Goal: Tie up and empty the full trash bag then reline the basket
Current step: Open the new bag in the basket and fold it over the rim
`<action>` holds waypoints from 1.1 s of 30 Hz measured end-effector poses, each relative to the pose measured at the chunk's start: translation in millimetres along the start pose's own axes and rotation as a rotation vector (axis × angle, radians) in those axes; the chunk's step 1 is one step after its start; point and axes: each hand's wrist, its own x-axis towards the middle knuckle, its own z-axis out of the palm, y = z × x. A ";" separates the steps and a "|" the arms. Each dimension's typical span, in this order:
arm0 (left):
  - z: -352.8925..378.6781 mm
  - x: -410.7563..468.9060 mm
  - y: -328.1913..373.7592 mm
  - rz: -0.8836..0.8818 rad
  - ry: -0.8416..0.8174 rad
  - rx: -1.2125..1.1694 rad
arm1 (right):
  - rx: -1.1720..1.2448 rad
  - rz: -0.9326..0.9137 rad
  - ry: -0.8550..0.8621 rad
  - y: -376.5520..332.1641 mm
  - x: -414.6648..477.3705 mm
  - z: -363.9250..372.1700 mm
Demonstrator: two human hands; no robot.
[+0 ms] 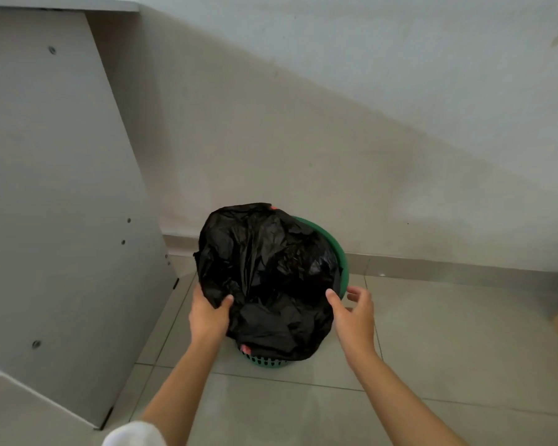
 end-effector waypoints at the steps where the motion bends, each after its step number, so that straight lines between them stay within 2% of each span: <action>1: -5.4 2.2 1.2 0.019 0.022 0.010 | -0.075 -0.024 -0.010 -2.8 2.6 1.9; 4: -7.7 -14.2 6.3 0.085 0.169 0.052 | -0.209 -0.046 0.026 -2.2 6.5 6.8; 6: 3.9 -38.2 5.0 0.201 0.261 0.151 | -0.215 -0.044 0.067 2.4 5.2 9.2; 9: 28.4 -66.9 -0.4 0.322 0.260 0.171 | -0.169 -0.062 0.084 6.9 2.3 10.3; 10: 33.9 -71.7 -2.7 0.294 0.234 0.114 | -0.157 -0.066 0.081 7.6 2.1 9.9; 14: 38.0 -73.1 -6.9 -0.058 0.168 -0.164 | -0.172 -0.092 0.085 9.4 4.2 7.8; 16: 37.5 -71.3 -4.8 -0.155 0.160 -0.265 | -0.194 -0.113 0.087 12.2 5.2 8.7; 18: 37.4 -68.8 0.6 -0.201 0.176 -0.328 | -0.213 -0.129 0.102 13.5 3.7 9.5; 21: 35.2 -59.8 9.5 -0.191 0.192 -0.300 | -0.172 -0.094 0.147 13.8 2.9 10.9; 26: 20.2 -35.9 13.7 -0.223 0.224 -0.264 | 0.055 0.229 0.225 31.2 9.8 6.0; 29: 11.0 -25.4 9.7 -0.182 0.225 -0.214 | 0.055 0.327 0.073 42.7 2.3 1.6; 32: 0.3 -12.8 6.0 -0.123 0.199 -0.137 | -0.019 0.463 -0.245 46.3 -12.7 0.3; 33: -4.5 -8.0 6.6 -0.102 0.168 -0.100 | -0.006 0.462 -0.304 46.2 -16.3 -0.3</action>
